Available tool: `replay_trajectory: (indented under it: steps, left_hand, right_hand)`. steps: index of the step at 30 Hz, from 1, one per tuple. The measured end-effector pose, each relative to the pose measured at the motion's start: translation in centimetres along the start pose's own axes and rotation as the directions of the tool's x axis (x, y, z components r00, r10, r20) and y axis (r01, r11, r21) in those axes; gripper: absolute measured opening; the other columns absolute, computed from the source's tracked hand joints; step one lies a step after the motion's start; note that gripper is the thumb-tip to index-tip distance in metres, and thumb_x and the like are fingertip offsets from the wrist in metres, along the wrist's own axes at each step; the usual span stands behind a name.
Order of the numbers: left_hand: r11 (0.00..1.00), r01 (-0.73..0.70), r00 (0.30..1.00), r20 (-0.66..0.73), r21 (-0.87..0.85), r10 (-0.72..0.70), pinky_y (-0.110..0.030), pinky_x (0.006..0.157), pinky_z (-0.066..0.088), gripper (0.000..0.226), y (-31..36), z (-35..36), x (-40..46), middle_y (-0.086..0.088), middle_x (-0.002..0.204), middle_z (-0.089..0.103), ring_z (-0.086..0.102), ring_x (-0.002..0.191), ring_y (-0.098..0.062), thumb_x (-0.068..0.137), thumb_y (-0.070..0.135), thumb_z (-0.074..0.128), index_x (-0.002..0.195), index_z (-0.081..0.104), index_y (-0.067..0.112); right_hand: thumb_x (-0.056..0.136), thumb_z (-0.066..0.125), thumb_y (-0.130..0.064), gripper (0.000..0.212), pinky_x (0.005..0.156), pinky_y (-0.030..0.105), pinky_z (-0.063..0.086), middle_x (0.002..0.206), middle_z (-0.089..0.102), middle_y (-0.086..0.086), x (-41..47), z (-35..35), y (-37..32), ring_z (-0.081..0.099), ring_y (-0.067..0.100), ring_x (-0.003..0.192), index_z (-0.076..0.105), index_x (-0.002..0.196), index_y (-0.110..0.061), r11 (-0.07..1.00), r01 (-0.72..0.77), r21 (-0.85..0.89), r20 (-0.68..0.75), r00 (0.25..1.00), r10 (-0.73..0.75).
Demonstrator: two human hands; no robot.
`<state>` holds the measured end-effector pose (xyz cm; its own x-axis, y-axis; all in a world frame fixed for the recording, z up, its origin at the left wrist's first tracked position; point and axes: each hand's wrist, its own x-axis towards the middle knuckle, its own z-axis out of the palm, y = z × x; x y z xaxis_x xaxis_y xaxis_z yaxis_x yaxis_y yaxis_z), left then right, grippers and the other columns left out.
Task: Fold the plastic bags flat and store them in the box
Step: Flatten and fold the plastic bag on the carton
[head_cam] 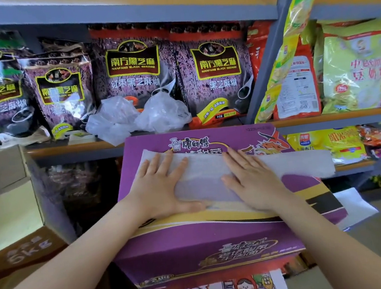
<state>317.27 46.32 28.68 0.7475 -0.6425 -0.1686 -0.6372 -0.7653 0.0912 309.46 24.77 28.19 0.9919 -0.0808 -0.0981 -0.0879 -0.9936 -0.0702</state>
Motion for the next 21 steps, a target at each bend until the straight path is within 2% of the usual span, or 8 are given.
replay_trajectory:
  steps: [2,4,7,9,13,16,18,21]
  left_hand:
    - [1.0,-0.007,1.0,0.015,0.007,0.007,-0.046,0.115,-0.008,0.134,0.2,-0.3,-0.2,-0.001,0.154,-0.021,-0.018,0.142,-0.026,0.025,0.1,-0.005,0.143,-0.018,0.038]
    - [1.0,0.001,0.999,0.038,0.005,-0.001,-0.046,0.115,-0.008,0.134,0.4,-0.6,-0.5,0.001,0.155,-0.019,-0.018,0.142,-0.025,0.026,0.101,-0.003,0.144,-0.015,0.037]
    - [0.997,0.032,0.999,-0.013,0.071,-0.031,-0.046,0.115,-0.008,0.126,2.4,-1.6,-0.1,0.005,0.156,-0.01,-0.015,0.143,-0.023,0.042,0.097,0.004,0.148,0.0,0.029]
    - [0.997,-0.01,0.998,-0.062,0.077,0.015,-0.044,0.116,-0.004,0.111,5.8,-1.9,1.0,0.003,0.157,-0.004,-0.009,0.143,-0.023,0.059,0.088,0.007,0.148,0.009,0.022]
    - [0.989,-0.14,0.986,-0.097,-0.043,0.136,-0.034,0.116,-0.001,0.086,11.6,-0.6,3.1,0.0,0.157,-0.001,-0.003,0.144,-0.016,0.083,0.072,0.025,0.149,0.008,0.018]
    - [0.996,-0.085,0.992,-0.096,-0.007,0.084,-0.034,0.115,-0.006,0.093,11.3,0.5,3.4,0.001,0.157,-0.007,-0.007,0.144,-0.016,0.077,0.079,0.026,0.148,0.001,0.024]
    - [0.998,-0.053,0.997,-0.057,0.029,0.055,-0.038,0.115,-0.007,0.11,10.9,0.6,3.2,0.001,0.156,-0.012,-0.01,0.143,-0.019,0.06,0.091,0.022,0.147,-0.004,0.029]
    - [0.999,-0.038,0.999,-0.033,0.034,0.039,-0.042,0.115,-0.008,0.128,10.7,0.6,3.1,0.001,0.156,-0.015,-0.013,0.143,-0.021,0.036,0.099,0.008,0.146,-0.008,0.034]
  right_hand:
    - [0.091,0.008,-0.063,0.07,0.116,0.032,-0.005,0.158,-0.009,-0.006,-0.9,-0.2,2.0,-0.007,0.011,0.145,-0.003,0.149,-0.026,0.996,-0.092,0.013,0.005,0.996,0.092]
    - [0.094,0.019,-0.059,0.069,0.117,0.034,-0.003,0.158,-0.009,-0.005,-1.8,-0.3,3.4,-0.007,0.013,0.146,-0.003,0.149,-0.026,0.987,-0.157,0.026,0.005,0.988,0.157]
    - [0.093,0.021,-0.059,0.071,0.117,0.035,-0.002,0.159,-0.008,-0.003,-2.1,-0.2,4.0,-0.006,0.014,0.146,-0.001,0.15,-0.023,0.985,-0.172,0.032,-0.006,0.985,0.172]
    - [0.094,0.021,-0.059,0.071,0.117,0.035,-0.003,0.159,-0.007,0.0,-1.9,-0.3,3.7,-0.006,0.016,0.146,0.0,0.15,-0.021,0.987,-0.154,0.046,-0.006,0.988,0.154]
    - [0.1,0.017,-0.044,0.062,0.116,0.034,-0.005,0.158,-0.008,0.006,-2.0,-0.4,4.3,-0.009,0.019,0.146,-0.004,0.15,-0.013,0.996,-0.082,0.037,0.002,0.997,0.082]
    - [0.099,0.008,-0.04,0.059,0.117,0.033,-0.004,0.158,-0.009,0.005,-2.5,-0.5,5.7,-0.008,0.017,0.146,-0.004,0.149,-0.013,0.999,-0.011,0.039,0.013,1.0,0.011]
    - [0.1,0.012,-0.038,0.057,0.117,0.033,-0.003,0.158,-0.01,0.003,-3.2,-0.5,6.9,-0.008,0.015,0.146,-0.004,0.15,-0.015,0.999,-0.007,0.051,0.017,1.0,0.006]
    - [0.1,0.013,-0.039,0.057,0.117,0.034,-0.003,0.158,-0.011,0.001,-4.3,-0.5,9.1,-0.007,0.013,0.146,-0.007,0.15,-0.017,0.999,-0.032,0.036,0.007,0.999,0.031]
